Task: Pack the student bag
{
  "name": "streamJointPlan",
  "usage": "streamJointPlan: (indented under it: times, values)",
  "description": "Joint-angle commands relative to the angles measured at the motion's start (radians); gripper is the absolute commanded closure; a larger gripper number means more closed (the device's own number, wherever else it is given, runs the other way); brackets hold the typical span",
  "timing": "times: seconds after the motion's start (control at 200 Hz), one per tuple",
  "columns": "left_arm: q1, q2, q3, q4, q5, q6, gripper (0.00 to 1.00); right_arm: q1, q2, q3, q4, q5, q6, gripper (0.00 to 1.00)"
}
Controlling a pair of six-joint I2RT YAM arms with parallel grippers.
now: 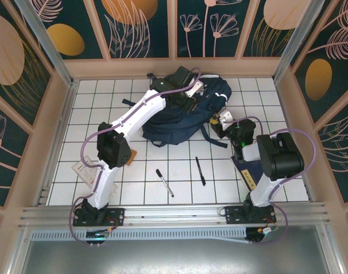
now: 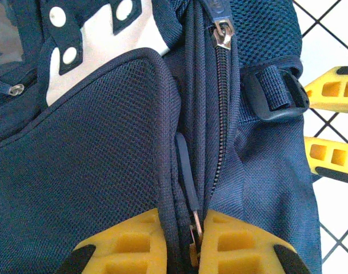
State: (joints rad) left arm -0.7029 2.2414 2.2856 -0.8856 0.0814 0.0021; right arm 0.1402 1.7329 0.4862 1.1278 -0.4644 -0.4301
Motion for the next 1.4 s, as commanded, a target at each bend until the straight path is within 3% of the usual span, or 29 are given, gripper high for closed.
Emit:
streamJointPlan:
  times: [0.0, 0.135, 0.405, 0.545, 0.691, 0.881, 0.941, 1.041, 1.396]
  values:
    - [-0.009, -0.071, 0.052, 0.068, 0.064, -0.005, 1.0, 0.003, 0.02, 0.029, 0.045, 0.006, 0.013, 0.65]
    - [-0.009, -0.069, 0.051, 0.066, 0.079, -0.003, 1.0, 0.0, 0.036, 0.04, 0.038, 0.0, 0.004, 0.65]
    - [-0.009, -0.059, 0.05, 0.079, 0.049, -0.014, 1.0, 0.003, 0.0, 0.036, -0.011, -0.067, -0.024, 1.0]
    - [-0.008, -0.035, 0.072, 0.098, -0.048, -0.048, 1.0, 0.006, -0.086, 0.051, -0.231, -0.127, -0.142, 1.0]
    - [-0.009, 0.011, 0.148, 0.105, -0.067, -0.094, 1.0, 0.025, -0.164, 0.077, -0.456, -0.168, -0.237, 1.0]
    - [-0.009, 0.02, 0.161, 0.093, -0.026, -0.088, 1.0, -0.011, -0.173, 0.05, -0.402, -0.121, -0.166, 1.0]
    - [-0.009, 0.012, 0.158, 0.086, 0.009, -0.078, 1.0, -0.03, -0.159, 0.048, -0.334, -0.075, -0.093, 0.8]
    - [-0.009, -0.008, 0.141, 0.089, 0.049, -0.073, 1.0, -0.064, -0.13, 0.054, -0.24, -0.039, 0.003, 0.64]
    - [-0.008, -0.035, 0.126, 0.093, 0.096, -0.071, 1.0, -0.077, -0.034, 0.096, -0.127, -0.097, 0.061, 0.6]
